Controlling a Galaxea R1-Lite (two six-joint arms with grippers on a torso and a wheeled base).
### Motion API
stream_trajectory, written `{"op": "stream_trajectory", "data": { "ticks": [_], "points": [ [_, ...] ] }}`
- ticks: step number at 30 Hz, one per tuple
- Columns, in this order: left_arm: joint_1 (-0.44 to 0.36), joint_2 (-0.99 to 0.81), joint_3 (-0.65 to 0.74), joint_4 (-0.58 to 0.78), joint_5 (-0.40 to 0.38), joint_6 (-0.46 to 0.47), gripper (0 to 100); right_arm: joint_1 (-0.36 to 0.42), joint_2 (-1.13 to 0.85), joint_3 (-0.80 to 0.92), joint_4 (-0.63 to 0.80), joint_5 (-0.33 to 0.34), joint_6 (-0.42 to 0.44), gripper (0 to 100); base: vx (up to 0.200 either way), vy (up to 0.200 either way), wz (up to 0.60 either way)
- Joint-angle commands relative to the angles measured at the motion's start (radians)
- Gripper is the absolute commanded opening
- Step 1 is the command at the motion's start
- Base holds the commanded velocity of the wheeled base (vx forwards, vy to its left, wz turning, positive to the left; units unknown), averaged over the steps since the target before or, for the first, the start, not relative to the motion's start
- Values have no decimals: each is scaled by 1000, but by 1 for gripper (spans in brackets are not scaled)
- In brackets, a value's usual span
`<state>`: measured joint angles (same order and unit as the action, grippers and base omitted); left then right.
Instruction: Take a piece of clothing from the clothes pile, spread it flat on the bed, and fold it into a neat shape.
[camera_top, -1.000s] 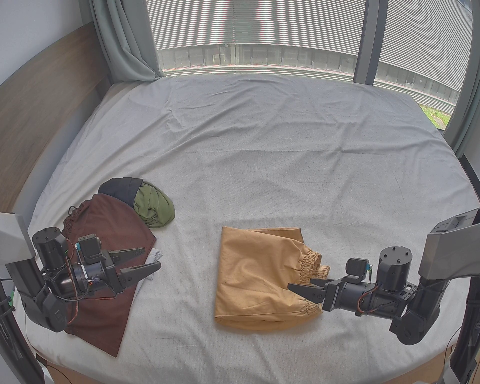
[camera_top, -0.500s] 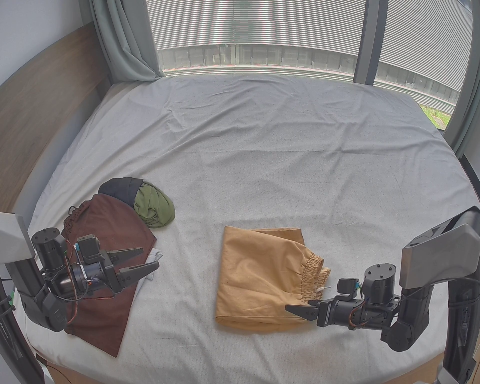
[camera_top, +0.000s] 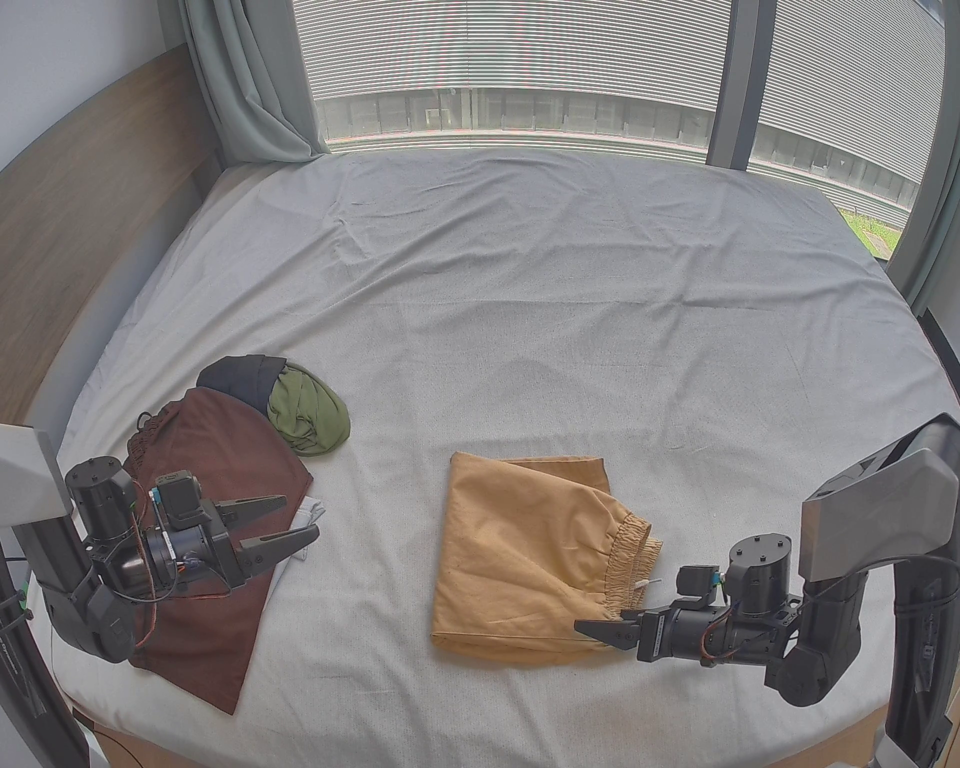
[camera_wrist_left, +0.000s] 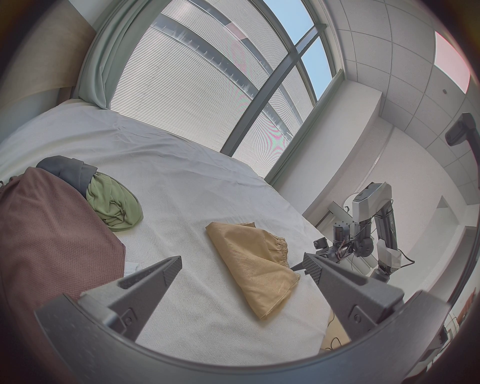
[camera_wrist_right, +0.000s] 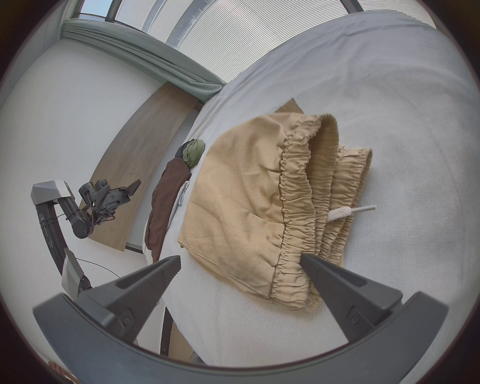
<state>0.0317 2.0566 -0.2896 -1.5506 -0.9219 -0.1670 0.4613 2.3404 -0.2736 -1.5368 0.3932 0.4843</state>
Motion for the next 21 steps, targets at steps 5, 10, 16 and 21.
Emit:
{"op": "stream_trajectory", "data": {
  "ticks": [5,10,16,21],
  "points": [
    [5,14,-3,0,2,9,100,-62,-85,71,-3,4,-65,100,0,0,0],
    [7,14,-3,0,2,11,100,-95,-12,65,-3,4,-111,100,0,0,0],
    [5,14,-3,0,2,9,100,-98,57,45,-3,6,-110,100,0,0,0],
    [8,19,-3,0,2,9,100,-99,94,21,-3,6,-98,100,0,0,0]
  ]
}}
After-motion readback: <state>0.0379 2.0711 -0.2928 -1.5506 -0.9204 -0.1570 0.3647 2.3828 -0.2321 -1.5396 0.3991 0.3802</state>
